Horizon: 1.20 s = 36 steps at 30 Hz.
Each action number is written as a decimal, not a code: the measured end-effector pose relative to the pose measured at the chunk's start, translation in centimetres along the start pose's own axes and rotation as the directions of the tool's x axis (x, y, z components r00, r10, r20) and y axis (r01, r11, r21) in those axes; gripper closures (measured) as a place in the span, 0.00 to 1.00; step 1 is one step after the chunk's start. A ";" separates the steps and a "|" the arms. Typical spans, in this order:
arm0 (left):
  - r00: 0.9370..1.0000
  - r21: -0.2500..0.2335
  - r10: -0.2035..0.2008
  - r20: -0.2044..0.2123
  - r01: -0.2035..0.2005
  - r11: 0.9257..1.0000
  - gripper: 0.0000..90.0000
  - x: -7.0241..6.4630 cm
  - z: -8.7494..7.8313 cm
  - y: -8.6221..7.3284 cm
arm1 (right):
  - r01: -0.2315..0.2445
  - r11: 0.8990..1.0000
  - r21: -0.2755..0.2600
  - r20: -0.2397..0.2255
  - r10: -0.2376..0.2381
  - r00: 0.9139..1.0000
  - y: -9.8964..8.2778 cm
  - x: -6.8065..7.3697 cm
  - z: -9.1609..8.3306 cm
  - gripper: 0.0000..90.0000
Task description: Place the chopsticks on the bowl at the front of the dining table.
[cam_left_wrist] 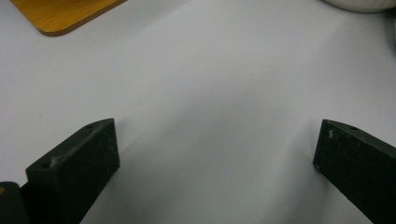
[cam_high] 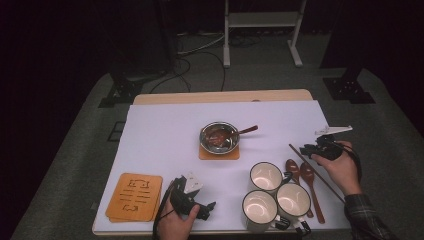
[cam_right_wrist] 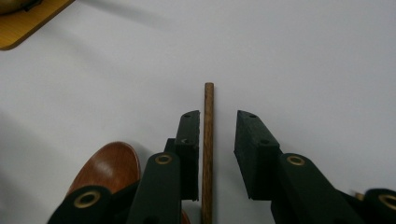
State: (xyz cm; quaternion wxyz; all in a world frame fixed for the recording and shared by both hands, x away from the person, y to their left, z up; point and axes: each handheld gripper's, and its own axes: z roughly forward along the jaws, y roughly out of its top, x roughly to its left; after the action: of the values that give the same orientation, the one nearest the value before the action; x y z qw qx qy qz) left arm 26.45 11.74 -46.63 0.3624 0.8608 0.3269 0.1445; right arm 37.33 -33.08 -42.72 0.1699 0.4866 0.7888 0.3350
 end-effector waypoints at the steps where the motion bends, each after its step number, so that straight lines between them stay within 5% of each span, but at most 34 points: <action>1: 1.000 0.000 0.000 0.000 0.000 1.000 0.00 0.0 0.0 0.0 | 0.000 1.000 0.000 0.000 0.000 1.000 0.0 0.0 0.0 0.78; 20: 1.000 -0.003 0.000 -0.001 0.000 1.000 0.00 0.0 0.0 0.0 | -0.017 1.000 -0.012 0.005 0.017 1.000 -3.3 -0.5 -3.2 0.79; 36: 1.000 -0.002 0.000 -0.001 0.000 1.000 0.00 0.0 0.0 0.0 | -0.005 1.000 0.026 -0.008 0.005 1.000 -5.2 -0.2 -3.6 0.81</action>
State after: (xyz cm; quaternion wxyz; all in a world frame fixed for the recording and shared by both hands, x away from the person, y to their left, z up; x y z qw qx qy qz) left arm 26.45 11.73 -46.64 0.3632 0.8603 0.3269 0.1452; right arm 31.91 -36.08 -43.77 0.1598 0.4893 0.7924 0.3272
